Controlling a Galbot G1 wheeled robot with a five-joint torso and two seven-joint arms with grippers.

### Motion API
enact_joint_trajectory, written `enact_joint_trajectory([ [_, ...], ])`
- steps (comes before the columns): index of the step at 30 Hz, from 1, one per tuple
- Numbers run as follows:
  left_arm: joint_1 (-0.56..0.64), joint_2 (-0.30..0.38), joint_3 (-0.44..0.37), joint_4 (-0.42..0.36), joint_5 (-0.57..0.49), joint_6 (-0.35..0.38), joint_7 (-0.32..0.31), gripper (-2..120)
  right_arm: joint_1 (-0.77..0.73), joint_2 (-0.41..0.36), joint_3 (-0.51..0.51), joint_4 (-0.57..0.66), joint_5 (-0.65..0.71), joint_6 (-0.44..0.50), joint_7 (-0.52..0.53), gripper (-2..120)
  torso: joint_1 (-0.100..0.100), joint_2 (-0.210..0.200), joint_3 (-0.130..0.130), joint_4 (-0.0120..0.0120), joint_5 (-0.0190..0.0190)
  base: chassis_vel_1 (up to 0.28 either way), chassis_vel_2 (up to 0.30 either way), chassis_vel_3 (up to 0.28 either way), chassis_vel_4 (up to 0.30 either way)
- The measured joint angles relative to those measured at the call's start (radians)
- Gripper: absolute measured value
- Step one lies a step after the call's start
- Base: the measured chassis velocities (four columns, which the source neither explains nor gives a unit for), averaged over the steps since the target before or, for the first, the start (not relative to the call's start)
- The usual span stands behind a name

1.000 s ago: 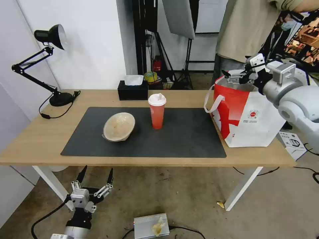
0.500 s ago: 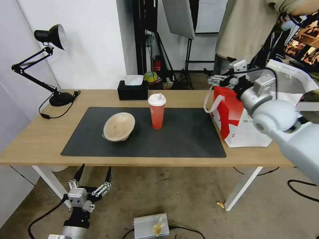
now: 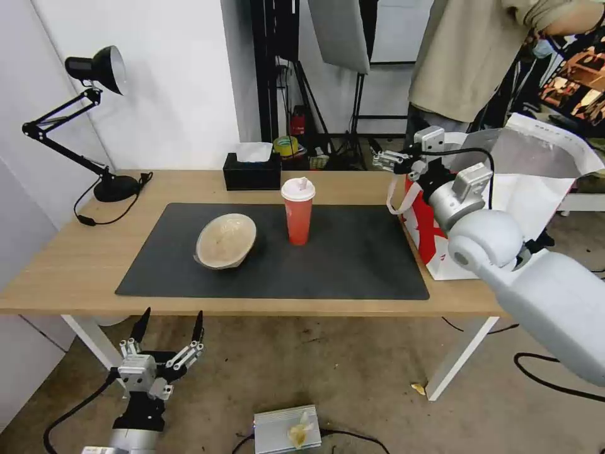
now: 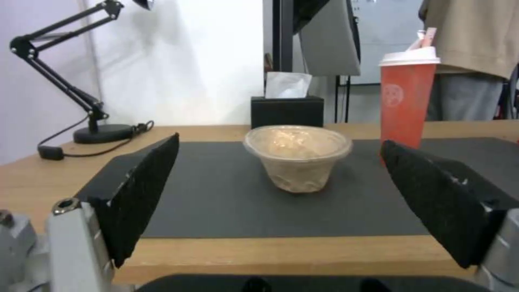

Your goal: Pick up the trash from the table and place it into the takeout bag.

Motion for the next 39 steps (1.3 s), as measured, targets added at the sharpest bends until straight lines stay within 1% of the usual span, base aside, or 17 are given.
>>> enact_joint_trajectory([
  [3, -0.002, 0.000, -0.008, 0.000, -0.003, 0.000, 0.000, 100, -0.044, -0.026, 0.044, 0.046, -0.010, -0.002, -0.005, 99, 0.000, 0.000, 0.000, -0.0001, -0.0001, 0.000, 0.000, 0.000, 0.000],
  [5, -0.002, 0.000, -0.010, 0.001, -0.003, 0.000, 0.000, 100, -0.057, -0.032, 0.056, 0.057, -0.012, -0.004, -0.006, 99, 0.000, 0.000, 0.000, -0.0002, 0.0000, 0.000, 0.000, 0.000, 0.000],
  [8, -0.004, -0.005, -0.019, 0.005, -0.004, -0.001, 0.000, 100, -0.139, -0.056, 0.124, 0.112, -0.025, -0.016, -0.009, 99, 0.000, 0.000, 0.000, -0.0002, -0.0001, 0.000, 0.000, 0.000, 0.000],
  [9, -0.004, -0.005, -0.019, 0.005, -0.004, -0.001, 0.000, 100, -0.139, -0.056, 0.124, 0.112, -0.025, -0.016, -0.009, 99, 0.000, 0.000, 0.000, -0.0002, -0.0001, 0.000, 0.000, 0.000, 0.000],
  [13, -0.009, -0.008, -0.024, 0.010, -0.004, -0.001, -0.001, 100, -0.278, -0.068, 0.231, 0.180, -0.039, -0.025, -0.026, 99, 0.000, 0.000, 0.000, -0.0003, 0.0000, 0.000, 0.000, 0.000, 0.000],
  [14, -0.009, -0.008, -0.024, 0.010, -0.004, -0.001, -0.001, 100, -0.278, -0.068, 0.231, 0.180, -0.039, -0.025, -0.026, 99, 0.000, 0.000, 0.000, -0.0003, 0.0000, 0.000, 0.000, 0.000, 0.000],
  [18, -0.012, -0.011, -0.024, 0.010, -0.004, -0.001, -0.001, 100, -0.419, -0.071, 0.333, 0.242, -0.061, -0.028, -0.039, 99, 0.000, 0.000, 0.000, -0.0003, 0.0001, 0.000, 0.000, 0.000, 0.000],
  [25, -0.011, -0.020, -0.026, 0.005, -0.003, -0.007, -0.001, 100, -0.515, -0.057, 0.376, 0.288, -0.088, -0.028, -0.041, 99, 0.000, 0.000, 0.000, -0.0003, -0.0001, 0.000, 0.000, 0.000, 0.000],
  [30, -0.004, -0.030, -0.041, -0.003, 0.000, -0.021, -0.001, 100, -0.627, -0.004, 0.389, 0.337, -0.143, -0.028, -0.042, 99, 0.000, 0.000, 0.000, -0.0001, -0.0001, 0.000, 0.000, 0.000, 0.000],
  [39, -0.004, -0.038, -0.050, -0.011, 0.003, -0.040, 0.011, 100, -0.774, 0.049, 0.418, 0.377, -0.222, -0.008, -0.060, 99, 0.000, 0.000, 0.000, -0.0001, -0.0001, 0.000, 0.000, 0.000, 0.000],
])
